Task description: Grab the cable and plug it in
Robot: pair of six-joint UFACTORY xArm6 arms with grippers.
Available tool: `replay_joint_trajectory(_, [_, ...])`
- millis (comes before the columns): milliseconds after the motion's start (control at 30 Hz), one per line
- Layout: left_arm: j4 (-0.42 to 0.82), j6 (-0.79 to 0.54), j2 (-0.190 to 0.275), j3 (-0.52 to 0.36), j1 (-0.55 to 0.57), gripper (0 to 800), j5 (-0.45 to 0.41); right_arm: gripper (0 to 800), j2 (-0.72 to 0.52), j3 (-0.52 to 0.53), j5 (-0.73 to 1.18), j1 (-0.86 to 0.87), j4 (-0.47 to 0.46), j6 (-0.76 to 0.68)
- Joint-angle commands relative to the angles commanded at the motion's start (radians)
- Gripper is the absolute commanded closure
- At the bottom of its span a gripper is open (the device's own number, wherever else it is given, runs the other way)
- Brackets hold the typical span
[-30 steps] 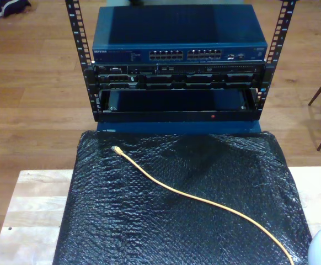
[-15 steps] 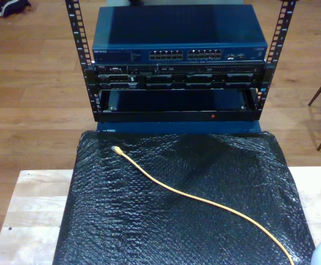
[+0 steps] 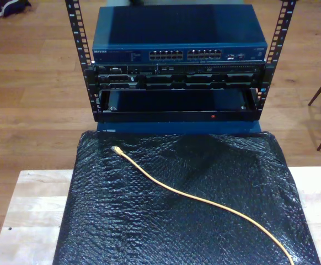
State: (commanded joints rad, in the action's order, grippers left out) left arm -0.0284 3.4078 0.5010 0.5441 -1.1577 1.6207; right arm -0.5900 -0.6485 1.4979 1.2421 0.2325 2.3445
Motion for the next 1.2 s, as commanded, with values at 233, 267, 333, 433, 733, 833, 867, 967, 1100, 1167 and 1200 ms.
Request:
replay_joint_trajectory(233, [-0.029,0.095,-0.005,0.020,0.087,0,0.020,17,0.055,-0.092,0.141,-0.017,0.146,-0.083])
replay_joint_trajectory(267, [-0.034,0.110,-0.005,0.021,0.100,0,0.020,17,0.063,-0.101,0.153,-0.021,0.161,-0.091])
replay_joint_trajectory(333, [-0.043,0.146,-0.006,0.026,0.127,0,0.020,18,0.068,-0.115,0.173,-0.038,0.184,-0.112])
replay_joint_trajectory(433, [-0.046,0.189,-0.006,0.028,0.166,0,0.020,19,0.071,-0.127,0.190,-0.069,0.207,-0.160])
replay_joint_trajectory(733, [-0.107,0.308,-0.017,0.055,0.267,0,0.021,19,0.077,-0.144,0.201,-0.187,0.253,-0.276])
replay_joint_trajectory(833, [-0.127,0.361,-0.020,0.064,0.307,0,0.021,19,0.075,-0.147,0.201,-0.215,0.273,-0.305])
replay_joint_trajectory(867, [-0.135,0.381,-0.020,0.066,0.324,0,0.021,19,0.075,-0.150,0.201,-0.222,0.278,-0.319])
replay_joint_trajectory(967, [-0.157,0.442,-0.028,0.078,0.368,0,0.020,18,0.075,-0.172,0.199,-0.259,0.284,-0.359])
replay_joint_trajectory(1100, [-0.172,0.508,-0.037,0.084,0.410,0,0.018,18,0.074,-0.210,0.199,-0.305,0.284,-0.402])
replay_joint_trajectory(1167, [-0.176,0.537,-0.038,0.084,0.428,0,0.015,17,0.074,-0.232,0.199,-0.328,0.284,-0.428])
replay_joint_trajectory(1200, [-0.180,0.552,-0.040,0.084,0.437,0,0.014,17,0.074,-0.241,0.199,-0.342,0.284,-0.440])
